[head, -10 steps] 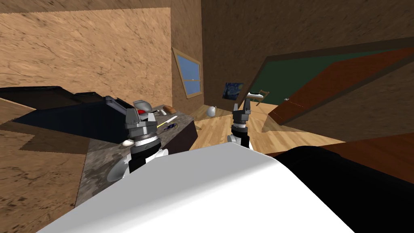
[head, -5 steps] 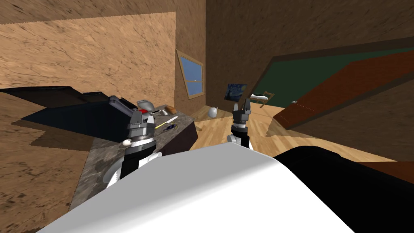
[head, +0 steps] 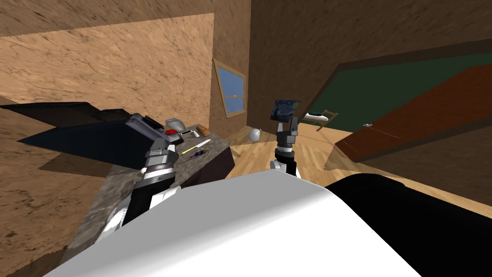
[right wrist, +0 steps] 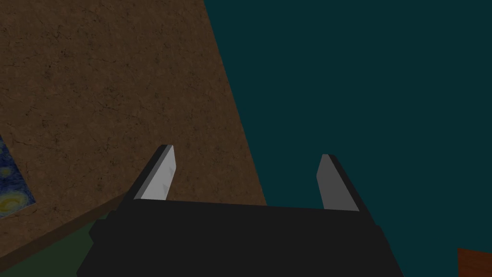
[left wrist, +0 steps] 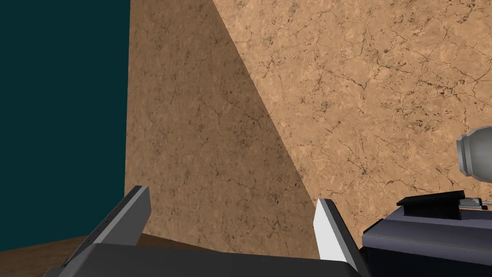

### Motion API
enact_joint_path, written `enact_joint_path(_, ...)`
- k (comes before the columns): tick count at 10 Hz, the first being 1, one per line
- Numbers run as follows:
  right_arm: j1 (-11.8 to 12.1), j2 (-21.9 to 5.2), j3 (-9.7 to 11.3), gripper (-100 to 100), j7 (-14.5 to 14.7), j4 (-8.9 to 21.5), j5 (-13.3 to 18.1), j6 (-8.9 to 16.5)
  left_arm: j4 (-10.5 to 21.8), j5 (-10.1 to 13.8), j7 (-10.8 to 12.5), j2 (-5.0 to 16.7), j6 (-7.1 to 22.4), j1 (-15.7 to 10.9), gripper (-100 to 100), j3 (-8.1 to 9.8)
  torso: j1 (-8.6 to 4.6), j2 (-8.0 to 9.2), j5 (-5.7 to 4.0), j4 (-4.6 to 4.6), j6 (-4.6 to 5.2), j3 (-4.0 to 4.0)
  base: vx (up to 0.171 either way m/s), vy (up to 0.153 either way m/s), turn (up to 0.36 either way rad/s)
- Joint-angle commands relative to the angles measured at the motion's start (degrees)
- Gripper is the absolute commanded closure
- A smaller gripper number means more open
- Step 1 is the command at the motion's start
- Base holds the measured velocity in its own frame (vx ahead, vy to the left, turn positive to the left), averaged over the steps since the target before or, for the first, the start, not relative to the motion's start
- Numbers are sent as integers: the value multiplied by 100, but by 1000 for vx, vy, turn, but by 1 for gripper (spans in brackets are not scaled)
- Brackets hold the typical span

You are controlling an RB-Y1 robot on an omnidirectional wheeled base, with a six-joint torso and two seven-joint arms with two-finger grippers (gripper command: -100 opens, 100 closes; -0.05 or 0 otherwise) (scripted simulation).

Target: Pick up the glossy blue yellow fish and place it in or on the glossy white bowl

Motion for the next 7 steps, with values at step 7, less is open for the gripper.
enact_joint_path(7,0,0,0,0,0,0,0,0,364,310,-8,275,1116,205,-100,1047,8,1,2,0,0,0,95,-88,121)
